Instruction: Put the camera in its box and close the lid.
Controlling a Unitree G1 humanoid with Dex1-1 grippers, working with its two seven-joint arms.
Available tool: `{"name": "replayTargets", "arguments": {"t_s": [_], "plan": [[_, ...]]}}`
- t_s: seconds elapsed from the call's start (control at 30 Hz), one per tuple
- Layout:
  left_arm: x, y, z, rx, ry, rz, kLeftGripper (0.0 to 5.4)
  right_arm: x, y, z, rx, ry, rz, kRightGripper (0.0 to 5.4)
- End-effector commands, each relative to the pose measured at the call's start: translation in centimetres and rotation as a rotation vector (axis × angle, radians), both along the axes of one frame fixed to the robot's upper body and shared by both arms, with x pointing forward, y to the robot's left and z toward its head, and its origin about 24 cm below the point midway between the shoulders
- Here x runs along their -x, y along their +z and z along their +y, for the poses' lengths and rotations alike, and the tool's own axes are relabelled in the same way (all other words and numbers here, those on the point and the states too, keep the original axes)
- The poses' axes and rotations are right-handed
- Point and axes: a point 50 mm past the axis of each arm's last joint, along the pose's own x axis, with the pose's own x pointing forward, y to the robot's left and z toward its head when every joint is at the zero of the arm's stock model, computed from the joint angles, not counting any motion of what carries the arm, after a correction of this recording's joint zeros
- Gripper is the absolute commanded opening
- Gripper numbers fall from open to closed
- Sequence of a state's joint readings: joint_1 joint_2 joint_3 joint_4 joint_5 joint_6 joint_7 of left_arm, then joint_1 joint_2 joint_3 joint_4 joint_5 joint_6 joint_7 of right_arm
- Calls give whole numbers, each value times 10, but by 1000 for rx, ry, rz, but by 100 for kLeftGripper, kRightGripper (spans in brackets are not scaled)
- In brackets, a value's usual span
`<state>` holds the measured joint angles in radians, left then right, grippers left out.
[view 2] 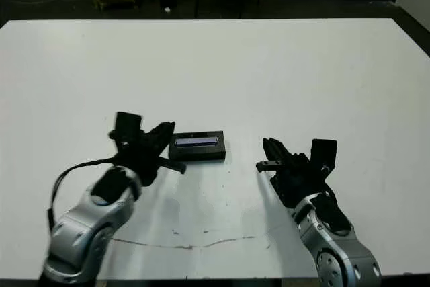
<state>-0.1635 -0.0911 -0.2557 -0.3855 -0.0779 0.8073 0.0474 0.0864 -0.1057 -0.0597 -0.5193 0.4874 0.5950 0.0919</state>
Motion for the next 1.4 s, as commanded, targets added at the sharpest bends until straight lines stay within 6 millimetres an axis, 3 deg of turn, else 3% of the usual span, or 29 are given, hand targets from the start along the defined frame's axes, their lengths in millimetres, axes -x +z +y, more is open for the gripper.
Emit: {"name": "replayTargets", "arguments": {"t_s": [0.03, 0.23, 0.5, 0.9, 1.2, 1.4], "plan": [[-6, -15, 0, -23, 26, 54, 2, 2, -6, 0, -6, -9, 28, 0], [-11, -34, -4, -36, 16, 61, 2, 4, -4, -2, -4, -1, 21, 0], [-9, -45, -9, -61, -12, 127, 2, 3, -1, -1, 5, 4, 1, 0], [-5, -53, 7, -209, -53, 159, 2, -2, 1, 1, -29, 33, -25, 0], [-3, -50, 3, -243, -74, 157, 2, -1, 1, 1, -26, 24, -21, 0], [-8, -43, 10, -150, -4, 99, 2, 1, 1, -1, -23, 5, -13, 0]]}}
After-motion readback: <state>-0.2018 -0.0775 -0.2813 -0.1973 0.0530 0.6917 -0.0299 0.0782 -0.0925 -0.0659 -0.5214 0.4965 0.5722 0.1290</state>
